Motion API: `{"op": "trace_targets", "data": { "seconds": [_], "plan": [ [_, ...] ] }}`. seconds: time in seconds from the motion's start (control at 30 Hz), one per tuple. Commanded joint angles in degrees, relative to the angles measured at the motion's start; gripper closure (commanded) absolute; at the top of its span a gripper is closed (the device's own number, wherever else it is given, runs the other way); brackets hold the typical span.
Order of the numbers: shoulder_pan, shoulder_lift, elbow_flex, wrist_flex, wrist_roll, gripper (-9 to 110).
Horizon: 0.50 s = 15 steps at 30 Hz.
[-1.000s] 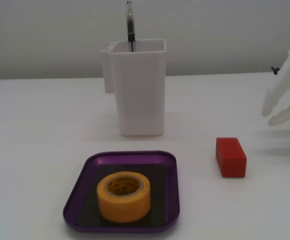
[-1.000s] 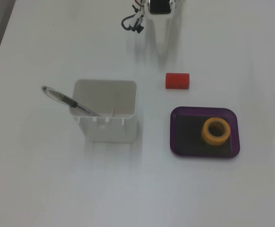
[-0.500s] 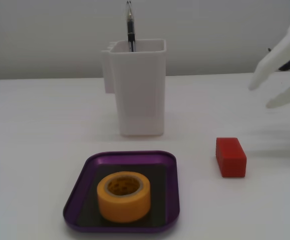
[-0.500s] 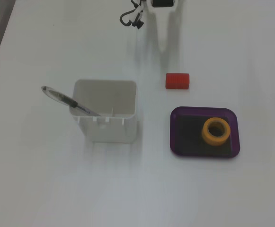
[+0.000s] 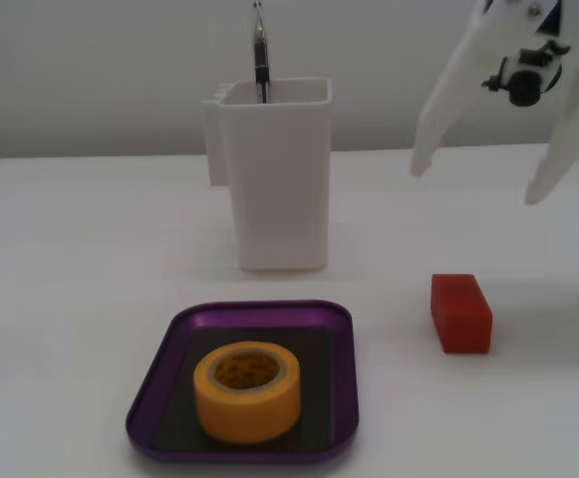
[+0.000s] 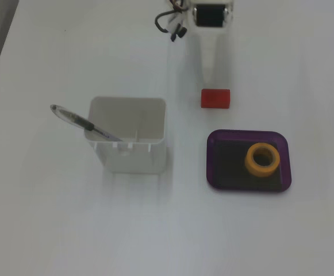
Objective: Pick up the red cube and place it in the box.
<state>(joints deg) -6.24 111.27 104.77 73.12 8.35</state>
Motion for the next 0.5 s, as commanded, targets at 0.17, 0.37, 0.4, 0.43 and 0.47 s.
{"op": "trace_targets", "data": {
  "seconds": [0.17, 0.37, 0.4, 0.43, 0.47],
  "plan": [
    [-2.2, -23.5, -21.4, 7.2, 3.1, 74],
    [-2.1, -25.6, -21.2, 6.4, 3.1, 74],
    [-2.1, -25.6, -21.1, 6.4, 3.1, 74],
    [-2.0, -25.7, -21.0, 6.4, 3.1, 74],
    [-2.0, -25.7, -20.5, 6.4, 3.2, 74]
  ]
}}
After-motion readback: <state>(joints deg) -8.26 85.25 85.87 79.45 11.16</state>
